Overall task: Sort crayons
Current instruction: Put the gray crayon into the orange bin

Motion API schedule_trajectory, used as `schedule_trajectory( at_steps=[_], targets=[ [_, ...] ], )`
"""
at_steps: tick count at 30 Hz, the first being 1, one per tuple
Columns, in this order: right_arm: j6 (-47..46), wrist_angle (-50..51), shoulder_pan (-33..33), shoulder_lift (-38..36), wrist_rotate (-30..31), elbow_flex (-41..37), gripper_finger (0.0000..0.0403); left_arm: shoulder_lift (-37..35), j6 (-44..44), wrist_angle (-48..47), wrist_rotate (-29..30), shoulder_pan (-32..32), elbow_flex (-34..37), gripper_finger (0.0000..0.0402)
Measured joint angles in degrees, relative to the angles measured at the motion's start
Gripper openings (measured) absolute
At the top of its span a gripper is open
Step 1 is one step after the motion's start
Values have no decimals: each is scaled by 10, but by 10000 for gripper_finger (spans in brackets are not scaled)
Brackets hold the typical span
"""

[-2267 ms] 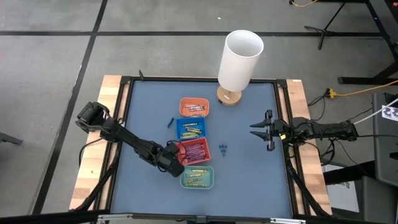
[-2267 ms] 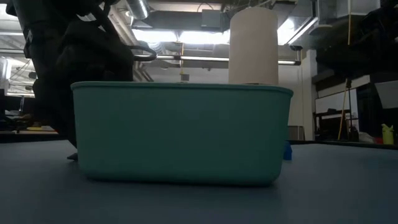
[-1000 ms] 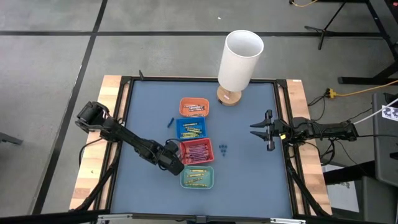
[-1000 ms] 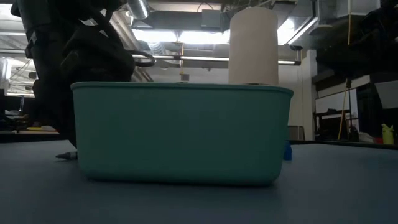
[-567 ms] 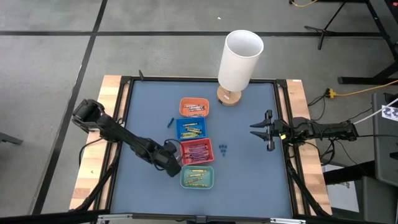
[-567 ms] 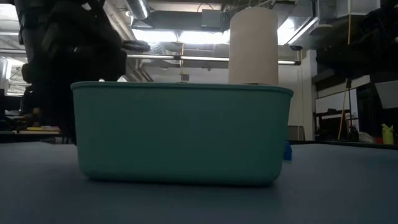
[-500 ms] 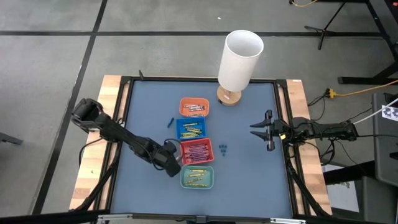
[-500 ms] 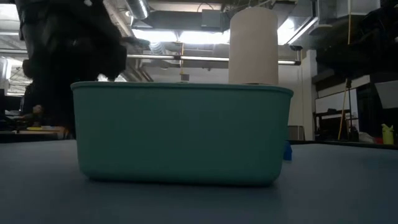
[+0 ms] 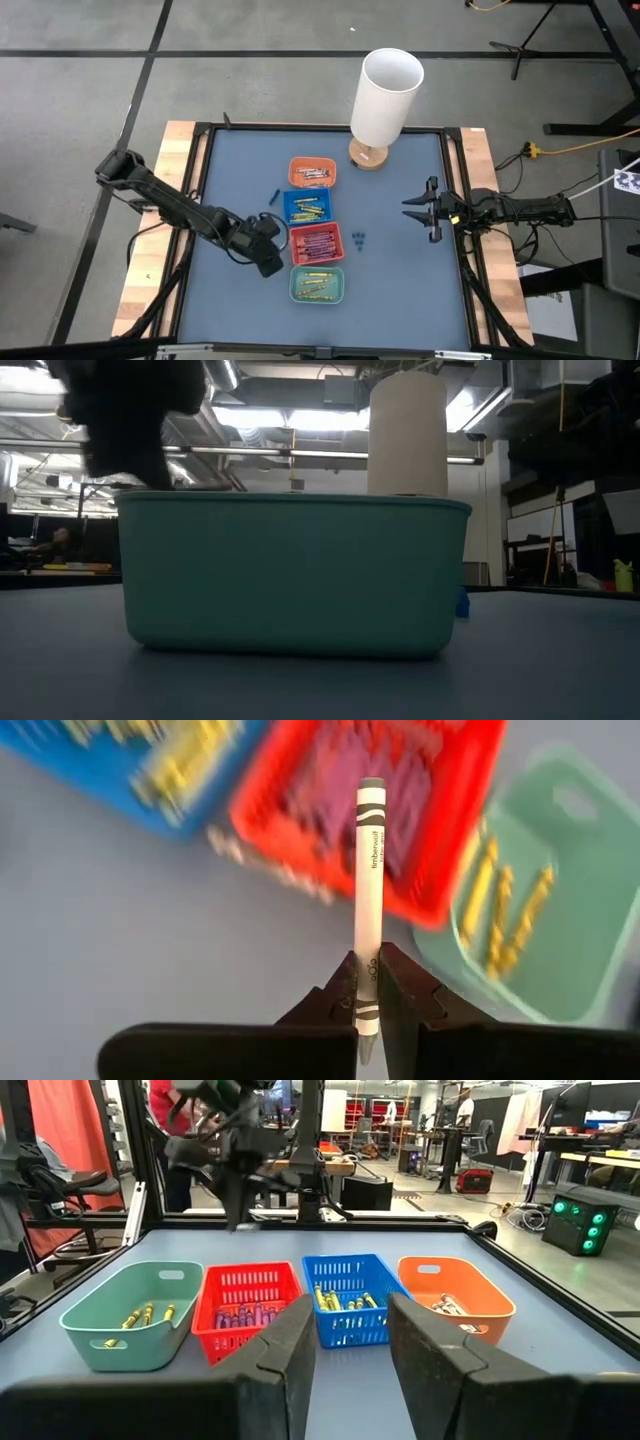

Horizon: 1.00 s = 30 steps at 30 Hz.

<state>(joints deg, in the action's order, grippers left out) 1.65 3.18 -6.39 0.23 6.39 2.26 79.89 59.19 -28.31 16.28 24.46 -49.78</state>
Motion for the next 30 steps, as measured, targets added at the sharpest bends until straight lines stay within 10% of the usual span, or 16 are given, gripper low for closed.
schedule_trajectory(
  at_steps=[9,30],
  targets=[
    [1,0,0,0,0,0,124,-4,-240,76,102,-112,-1,5],
    [2,0,0,0,0,0,124,40,-614,225,-8,-382,-1,5]
  ],
)
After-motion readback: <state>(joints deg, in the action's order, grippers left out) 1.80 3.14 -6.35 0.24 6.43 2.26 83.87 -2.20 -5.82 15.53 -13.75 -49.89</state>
